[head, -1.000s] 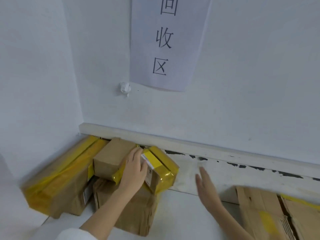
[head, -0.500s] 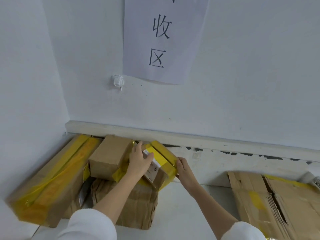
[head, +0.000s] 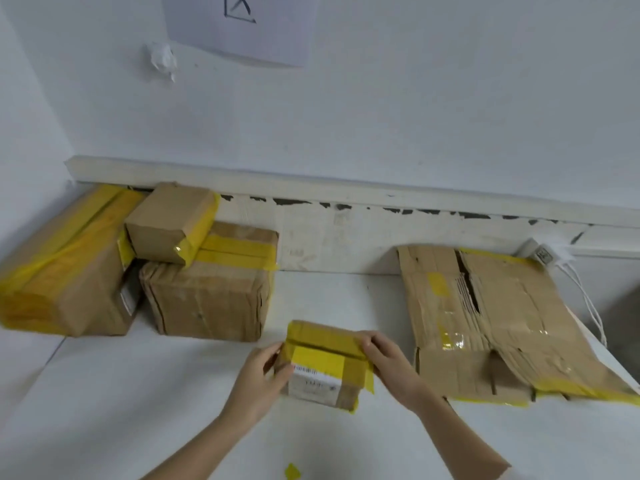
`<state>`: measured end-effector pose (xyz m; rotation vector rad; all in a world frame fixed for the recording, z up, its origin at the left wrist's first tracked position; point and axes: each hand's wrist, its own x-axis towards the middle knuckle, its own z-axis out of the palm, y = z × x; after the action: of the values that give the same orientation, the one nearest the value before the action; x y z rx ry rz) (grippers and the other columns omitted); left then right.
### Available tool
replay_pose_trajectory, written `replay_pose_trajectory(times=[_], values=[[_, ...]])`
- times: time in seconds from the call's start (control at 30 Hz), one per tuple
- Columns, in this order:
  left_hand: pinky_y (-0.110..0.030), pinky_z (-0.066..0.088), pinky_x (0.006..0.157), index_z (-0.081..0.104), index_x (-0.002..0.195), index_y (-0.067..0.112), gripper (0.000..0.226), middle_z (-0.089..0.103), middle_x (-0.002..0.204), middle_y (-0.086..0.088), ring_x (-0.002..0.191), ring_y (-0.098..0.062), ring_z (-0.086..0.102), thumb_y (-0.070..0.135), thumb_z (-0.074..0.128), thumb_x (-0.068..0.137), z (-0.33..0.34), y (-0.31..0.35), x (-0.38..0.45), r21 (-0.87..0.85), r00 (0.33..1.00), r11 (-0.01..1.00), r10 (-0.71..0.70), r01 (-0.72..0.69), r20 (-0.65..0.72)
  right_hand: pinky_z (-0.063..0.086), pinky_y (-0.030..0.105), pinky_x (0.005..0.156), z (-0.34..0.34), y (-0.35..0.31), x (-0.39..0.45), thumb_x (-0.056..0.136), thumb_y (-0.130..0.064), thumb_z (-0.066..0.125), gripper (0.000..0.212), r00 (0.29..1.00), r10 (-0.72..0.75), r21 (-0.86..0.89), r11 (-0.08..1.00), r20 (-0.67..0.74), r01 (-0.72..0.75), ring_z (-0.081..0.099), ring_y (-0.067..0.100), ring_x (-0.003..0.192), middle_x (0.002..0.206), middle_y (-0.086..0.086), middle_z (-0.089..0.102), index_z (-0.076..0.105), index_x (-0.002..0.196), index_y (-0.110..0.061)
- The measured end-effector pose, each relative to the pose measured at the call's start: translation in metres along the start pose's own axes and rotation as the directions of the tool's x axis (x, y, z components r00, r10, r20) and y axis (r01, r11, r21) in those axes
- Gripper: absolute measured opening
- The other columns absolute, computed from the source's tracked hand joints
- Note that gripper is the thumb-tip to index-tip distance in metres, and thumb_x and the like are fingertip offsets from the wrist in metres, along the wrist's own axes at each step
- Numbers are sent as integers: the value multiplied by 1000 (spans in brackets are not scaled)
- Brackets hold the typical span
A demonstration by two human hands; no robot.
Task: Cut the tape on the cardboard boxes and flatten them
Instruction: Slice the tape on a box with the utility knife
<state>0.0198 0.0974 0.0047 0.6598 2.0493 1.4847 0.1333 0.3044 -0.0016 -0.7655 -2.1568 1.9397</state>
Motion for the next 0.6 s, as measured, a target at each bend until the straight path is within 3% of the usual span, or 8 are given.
replay_pose_trajectory(times=[0.07,0.13,0.2,0.27,0.33,0.47,0.53,0.6], values=[[-25,50,80,60,94,31,32,60,97,-10,89,-15,62,-1,60,87,11,-21,-12,-36,997,997,-70,68,-39,44,29,84,7,21,-12,98,-12,44,17,1000,20,-26,999,5,-20,54,14,90,97,6,59,59,103,-4],[-13,50,64,62,97,19,26,63,88,0,75,-4,65,-5,59,87,18,-37,-18,-84,990,991,-113,106,-88,46,30,86,13,35,-20,98,-13,44,18,999,39,-37,999,28,-38,56,16,94,102,8,60,59,104,-4],[-12,49,60,59,101,16,25,63,87,5,73,-2,65,-5,59,86,23,-48,-21,-106,981,982,-164,154,-99,46,35,91,16,44,-24,99,-15,43,21,998,54,-37,998,29,-53,56,19,100,108,11,60,58,108,-4],[-16,52,69,55,113,12,31,61,98,0,88,-9,65,-2,61,86,26,-56,-22,-91,976,977,-199,191,-87,45,37,95,16,48,-26,99,-16,42,22,997,70,-23,997,25,-69,56,21,103,111,11,60,58,110,-5],[-26,49,87,44,131,8,49,48,121,-7,111,-16,54,4,63,87,26,-59,-22,8,973,976,-217,218,-78,45,35,95,16,48,-26,100,-18,40,25,995,92,-26,996,32,-91,56,21,106,113,8,60,58,113,-7],[-23,39,98,6,150,19,82,7,152,-3,134,-14,29,24,61,90,15,-46,-16,394,994,919,-22,-21,106,41,19,95,15,46,-22,101,-23,38,29,993,114,-167,979,-11,-114,51,9,112,119,-6,55,51,126,-15],[-28,30,108,-5,150,26,86,-18,155,5,143,-13,11,38,58,90,7,-38,-6,620,973,767,25,-165,229,39,26,99,3,49,-24,102,-20,38,28,981,125,-166,975,-149,-150,52,11,109,115,-3,56,53,124,-12],[-34,11,117,-8,149,28,86,-33,148,11,144,-13,-11,43,54,91,3,-29,5,748,937,594,29,-296,348,42,33,89,-21,59,-33,99,-12,43,18,923,87,-252,948,-375,-192,57,15,89,93,0,60,61,101,-11]])
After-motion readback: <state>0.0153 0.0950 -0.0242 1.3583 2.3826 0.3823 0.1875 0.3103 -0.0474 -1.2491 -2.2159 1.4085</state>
